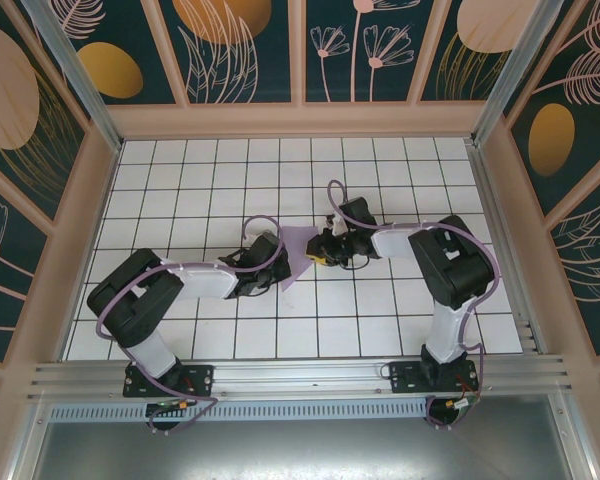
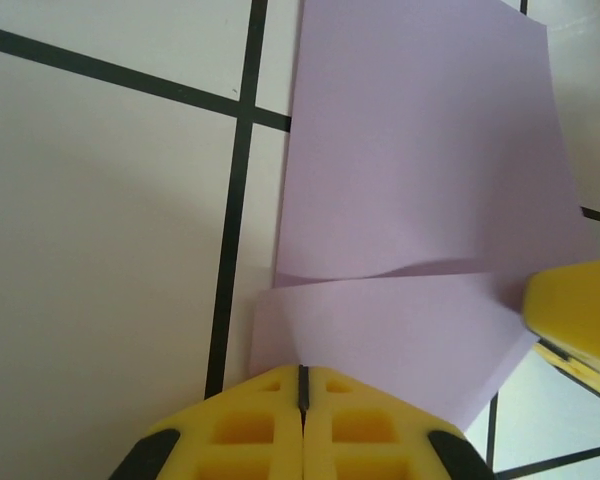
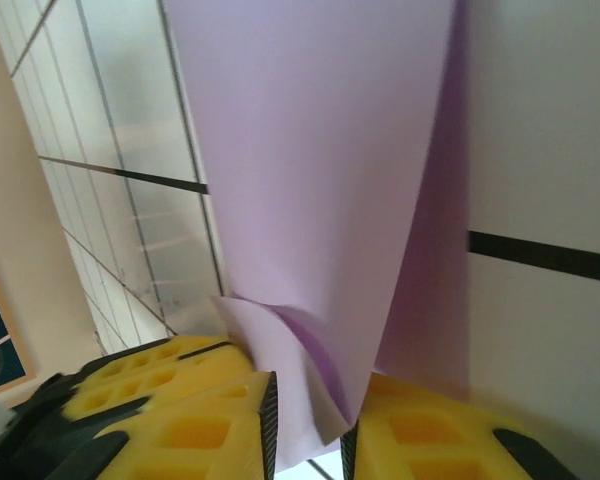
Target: Fold a paper plane with a square sheet of paper (pick it up from the middle)
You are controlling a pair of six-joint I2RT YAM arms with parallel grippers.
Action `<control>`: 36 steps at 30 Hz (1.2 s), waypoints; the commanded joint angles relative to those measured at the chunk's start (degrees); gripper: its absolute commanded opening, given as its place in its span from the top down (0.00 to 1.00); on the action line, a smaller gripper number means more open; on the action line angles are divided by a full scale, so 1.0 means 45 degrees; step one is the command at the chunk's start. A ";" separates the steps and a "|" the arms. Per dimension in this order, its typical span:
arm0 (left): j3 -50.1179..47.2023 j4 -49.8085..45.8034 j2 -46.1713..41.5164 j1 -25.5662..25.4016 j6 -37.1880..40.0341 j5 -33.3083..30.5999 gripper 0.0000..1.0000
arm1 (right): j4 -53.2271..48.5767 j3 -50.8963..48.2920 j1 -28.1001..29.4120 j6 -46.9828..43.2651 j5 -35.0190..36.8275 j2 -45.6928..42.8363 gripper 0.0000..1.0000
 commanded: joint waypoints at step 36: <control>-0.2649 0.5811 -0.4765 0.0366 0.8455 0.2330 0.12 | -0.3110 -0.0133 0.0079 0.6813 0.5057 -0.3933 1.00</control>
